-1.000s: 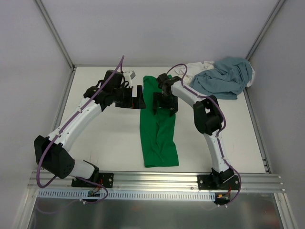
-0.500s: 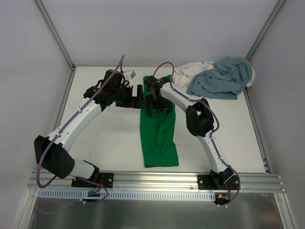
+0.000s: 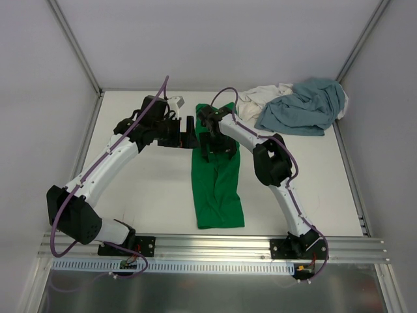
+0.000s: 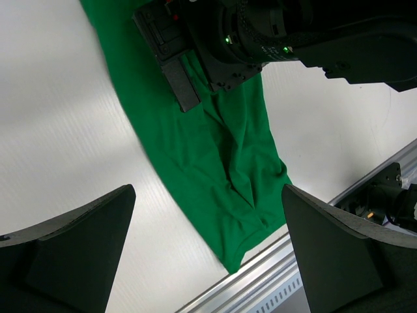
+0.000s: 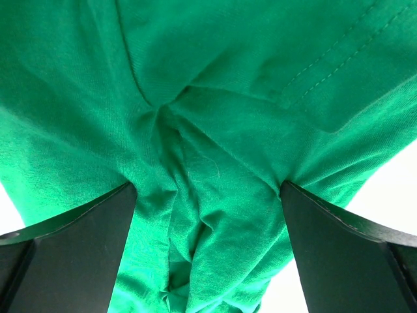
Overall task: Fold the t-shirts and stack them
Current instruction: Grab the bottom of the folded rectangular tshirt with both arms
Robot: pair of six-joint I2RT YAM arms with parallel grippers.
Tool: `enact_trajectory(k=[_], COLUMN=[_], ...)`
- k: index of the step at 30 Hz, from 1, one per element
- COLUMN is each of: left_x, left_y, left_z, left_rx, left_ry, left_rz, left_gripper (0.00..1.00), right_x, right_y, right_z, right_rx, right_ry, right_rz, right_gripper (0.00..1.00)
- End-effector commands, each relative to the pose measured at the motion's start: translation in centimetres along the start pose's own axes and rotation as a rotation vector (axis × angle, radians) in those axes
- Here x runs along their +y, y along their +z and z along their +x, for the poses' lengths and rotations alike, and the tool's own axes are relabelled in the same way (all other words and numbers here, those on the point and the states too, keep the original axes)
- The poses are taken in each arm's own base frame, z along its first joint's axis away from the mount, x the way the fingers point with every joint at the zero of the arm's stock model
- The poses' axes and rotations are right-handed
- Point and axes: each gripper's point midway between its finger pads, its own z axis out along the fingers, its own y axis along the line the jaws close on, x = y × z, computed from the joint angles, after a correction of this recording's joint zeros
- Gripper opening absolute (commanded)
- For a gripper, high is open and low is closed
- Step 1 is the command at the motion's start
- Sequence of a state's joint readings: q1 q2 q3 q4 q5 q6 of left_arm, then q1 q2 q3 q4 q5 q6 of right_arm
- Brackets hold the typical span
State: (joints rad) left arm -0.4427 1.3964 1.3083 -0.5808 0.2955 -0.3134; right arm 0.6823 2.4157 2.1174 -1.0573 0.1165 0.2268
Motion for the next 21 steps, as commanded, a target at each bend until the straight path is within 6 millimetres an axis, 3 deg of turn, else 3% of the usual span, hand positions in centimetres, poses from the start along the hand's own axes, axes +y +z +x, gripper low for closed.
enact_trajectory(k=[1,13,21], left_x=[-0.7,-0.5,0.0], left_y=[-1.3,-1.4,-1.4], left_z=[-0.8,-0.8,-0.8], left_rx=[-0.04,-0.036,-0.037], left_ry=[0.016,0.011,-0.001], left_rz=[0.038,0.035,0.028], left_gripper=[0.99,0.99,0.99], right_x=[-0.6,0.5,-0.5], right_y=[1.6,2.9,3.4], right_z=[0.9,-0.9,-2.2], right_rx=[0.041,0.054,0.05], right_ry=[0.0,0.033,0.067], right_rz=[0.046,-0.009,-0.012], right_gripper=[0.99,1.0,0.99])
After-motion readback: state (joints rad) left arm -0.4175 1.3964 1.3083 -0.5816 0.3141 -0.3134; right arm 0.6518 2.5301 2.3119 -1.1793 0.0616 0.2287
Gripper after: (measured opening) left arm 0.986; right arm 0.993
